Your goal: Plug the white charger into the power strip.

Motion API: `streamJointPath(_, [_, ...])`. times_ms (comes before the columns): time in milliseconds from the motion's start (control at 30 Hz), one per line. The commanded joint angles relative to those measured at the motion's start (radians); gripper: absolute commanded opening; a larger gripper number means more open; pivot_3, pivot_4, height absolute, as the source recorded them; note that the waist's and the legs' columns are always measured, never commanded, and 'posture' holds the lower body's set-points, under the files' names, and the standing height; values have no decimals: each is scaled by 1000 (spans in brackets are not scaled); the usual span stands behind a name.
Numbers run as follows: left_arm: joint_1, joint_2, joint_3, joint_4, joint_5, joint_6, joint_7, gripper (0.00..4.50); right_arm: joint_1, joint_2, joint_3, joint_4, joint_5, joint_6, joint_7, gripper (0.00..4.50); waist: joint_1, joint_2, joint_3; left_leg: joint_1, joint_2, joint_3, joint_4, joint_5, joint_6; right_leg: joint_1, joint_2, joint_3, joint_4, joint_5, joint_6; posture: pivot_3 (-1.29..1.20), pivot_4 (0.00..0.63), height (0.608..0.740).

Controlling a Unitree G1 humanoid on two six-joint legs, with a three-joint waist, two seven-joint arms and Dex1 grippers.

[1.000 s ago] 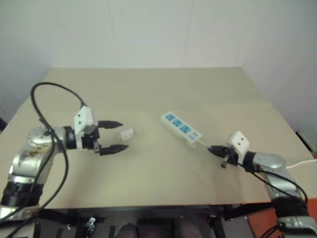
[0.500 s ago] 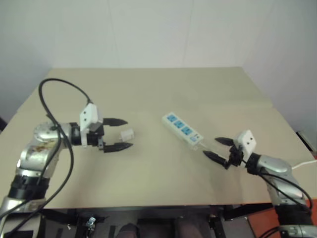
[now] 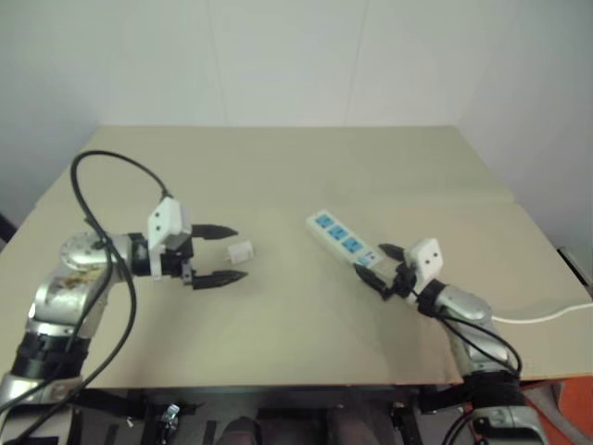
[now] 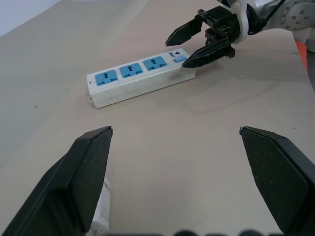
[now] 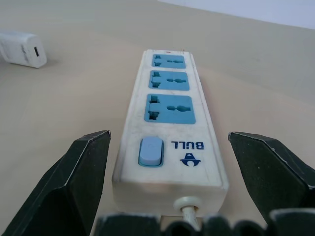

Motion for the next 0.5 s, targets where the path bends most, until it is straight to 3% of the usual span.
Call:
streamJointPath(33, [6,18,36,-39,-8,-5,10,4500,-36,11,1,23,6,-29,-8,4483,-2,0,0,0,0,0,0,0,0,0,0,0,0,0,0,0,150,740])
streamJointPath(500, [34,23,46,-63,-15,5,34,4500,-29,35,19,79,-2,-37,-25,4483,-5,0,0,1,0,0,0,0,0,1,0,0,0,0,0,0,150,740])
